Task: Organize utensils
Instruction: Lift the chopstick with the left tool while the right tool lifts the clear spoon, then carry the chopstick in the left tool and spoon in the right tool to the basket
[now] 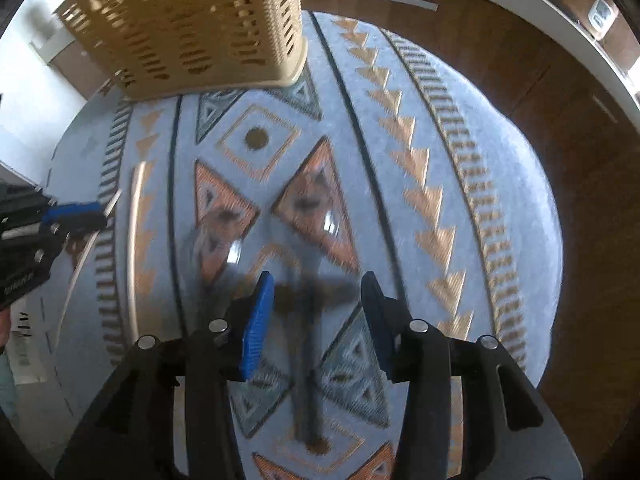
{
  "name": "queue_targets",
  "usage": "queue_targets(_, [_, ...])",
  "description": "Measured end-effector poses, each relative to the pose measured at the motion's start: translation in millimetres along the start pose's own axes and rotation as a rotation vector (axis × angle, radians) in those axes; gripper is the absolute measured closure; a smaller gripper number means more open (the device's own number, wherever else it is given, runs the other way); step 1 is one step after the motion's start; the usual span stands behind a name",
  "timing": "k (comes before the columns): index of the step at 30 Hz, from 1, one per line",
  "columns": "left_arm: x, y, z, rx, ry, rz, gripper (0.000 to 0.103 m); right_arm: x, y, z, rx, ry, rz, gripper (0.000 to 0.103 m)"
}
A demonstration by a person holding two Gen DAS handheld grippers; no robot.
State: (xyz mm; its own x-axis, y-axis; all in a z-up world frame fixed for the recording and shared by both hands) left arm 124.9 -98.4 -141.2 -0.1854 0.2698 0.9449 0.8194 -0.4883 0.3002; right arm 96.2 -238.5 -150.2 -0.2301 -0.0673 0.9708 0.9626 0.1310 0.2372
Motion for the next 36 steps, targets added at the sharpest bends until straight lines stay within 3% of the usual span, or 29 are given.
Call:
queue_targets(3, [0, 4, 1, -0.014, 0.000, 0.016, 0.096, -6, 13, 4, 0.009, 0.012, 0.024, 0.061])
queue_targets(6, [-1, 9, -1, -0.025, -0.004, 0.026, 0.096, -8, 26, 7, 0.048, -0.030, 0.033, 0.061])
queue_targets(11, [-2, 13, -2, -0.038, -0.017, 0.055, 0.096, -8, 37, 18, 0.105, -0.067, 0.072, 0.069])
queue_targets(21, [-5, 10, -3, -0.021, -0.099, 0.107, 0.095, -13, 61, 8, 0.080, 0.016, 0.132, 0.070])
queue_targets(26, [-5, 10, 1, -0.013, -0.156, 0.131, 0.086, -13, 60, 4, 0.078, 0.026, 0.125, 0.071])
queue_targets(29, [-3, 8, -4, -0.049, -0.134, 0.139, 0.078, -12, 53, 8, 0.103, -0.007, 0.106, 0.074])
queue_targets(32, [-3, 5, -11, -0.094, -0.078, 0.138, 0.078, -14, 45, 13, 0.107, -0.008, 0.092, 0.074])
queue_targets(33, [-4, 5, -11, -0.105, -0.051, 0.135, 0.080, -13, 45, 14, 0.106, -0.006, 0.089, 0.074])
queue_targets(34, [-4, 3, -11, -0.115, -0.014, 0.129, 0.095, -12, 44, 13, 0.105, -0.002, 0.084, 0.075])
queue_targets(36, [-3, 3, -11, -0.132, 0.033, 0.112, 0.099, -7, 40, 16, 0.108, 0.004, 0.066, 0.075])
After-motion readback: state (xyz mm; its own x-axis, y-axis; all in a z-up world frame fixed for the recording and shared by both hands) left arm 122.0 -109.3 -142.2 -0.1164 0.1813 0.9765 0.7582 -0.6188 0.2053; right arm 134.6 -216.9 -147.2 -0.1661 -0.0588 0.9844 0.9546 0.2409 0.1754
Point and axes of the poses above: each gripper's, at about its wrist camera, not at the fingertips, and x roughly against the way its jaws point, z to its left, y to its top, the point moved 10 cm from there along -x, roughly the way its jaws point, and after that the axes turned 2 degrees about z, right-handed, at the moved point
